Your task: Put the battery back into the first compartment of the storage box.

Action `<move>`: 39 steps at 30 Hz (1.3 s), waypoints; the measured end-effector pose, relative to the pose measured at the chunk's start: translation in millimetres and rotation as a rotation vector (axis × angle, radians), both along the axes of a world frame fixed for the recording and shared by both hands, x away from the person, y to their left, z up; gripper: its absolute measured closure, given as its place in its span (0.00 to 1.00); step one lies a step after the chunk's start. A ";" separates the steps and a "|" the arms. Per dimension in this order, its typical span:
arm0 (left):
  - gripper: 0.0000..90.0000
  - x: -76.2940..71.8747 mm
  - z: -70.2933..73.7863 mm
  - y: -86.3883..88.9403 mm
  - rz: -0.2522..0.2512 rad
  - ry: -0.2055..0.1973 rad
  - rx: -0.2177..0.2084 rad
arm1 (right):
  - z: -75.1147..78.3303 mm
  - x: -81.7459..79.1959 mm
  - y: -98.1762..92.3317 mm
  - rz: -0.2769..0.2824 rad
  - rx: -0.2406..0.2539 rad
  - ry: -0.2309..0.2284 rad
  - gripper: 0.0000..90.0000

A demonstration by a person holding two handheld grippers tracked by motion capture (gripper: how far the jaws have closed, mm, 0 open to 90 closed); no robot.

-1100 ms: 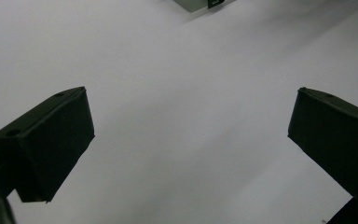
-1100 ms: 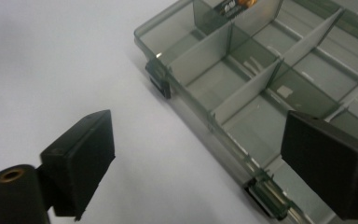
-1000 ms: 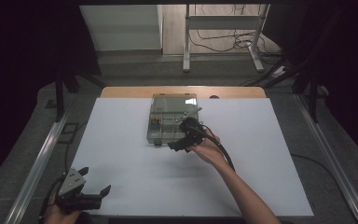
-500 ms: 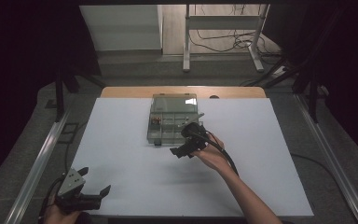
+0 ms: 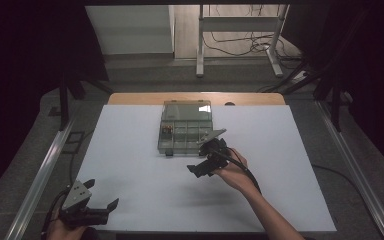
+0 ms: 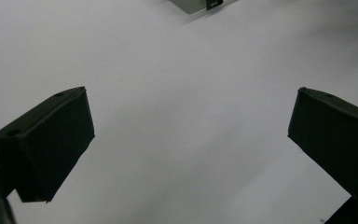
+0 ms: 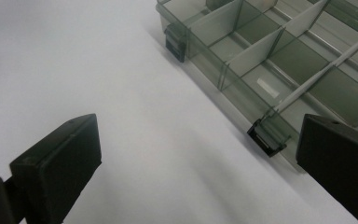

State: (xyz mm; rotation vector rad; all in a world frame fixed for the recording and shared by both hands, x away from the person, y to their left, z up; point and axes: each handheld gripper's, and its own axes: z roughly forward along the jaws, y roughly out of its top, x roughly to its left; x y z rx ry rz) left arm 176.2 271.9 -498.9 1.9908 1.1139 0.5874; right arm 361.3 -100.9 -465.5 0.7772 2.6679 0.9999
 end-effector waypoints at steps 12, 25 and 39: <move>0.01 -0.1 0.1 -0.3 0.000 -0.002 0.002 | 4.1 -23.5 -22.0 -0.036 0.034 -0.039 0.04; 0.01 -0.1 0.0 -0.6 -0.001 -0.002 0.005 | 3.4 -44.0 -40.5 -0.054 0.026 -0.043 0.03; 0.01 0.1 0.0 -1.2 0.000 0.001 0.008 | 5.1 -68.2 -72.0 -0.129 0.041 -0.055 0.03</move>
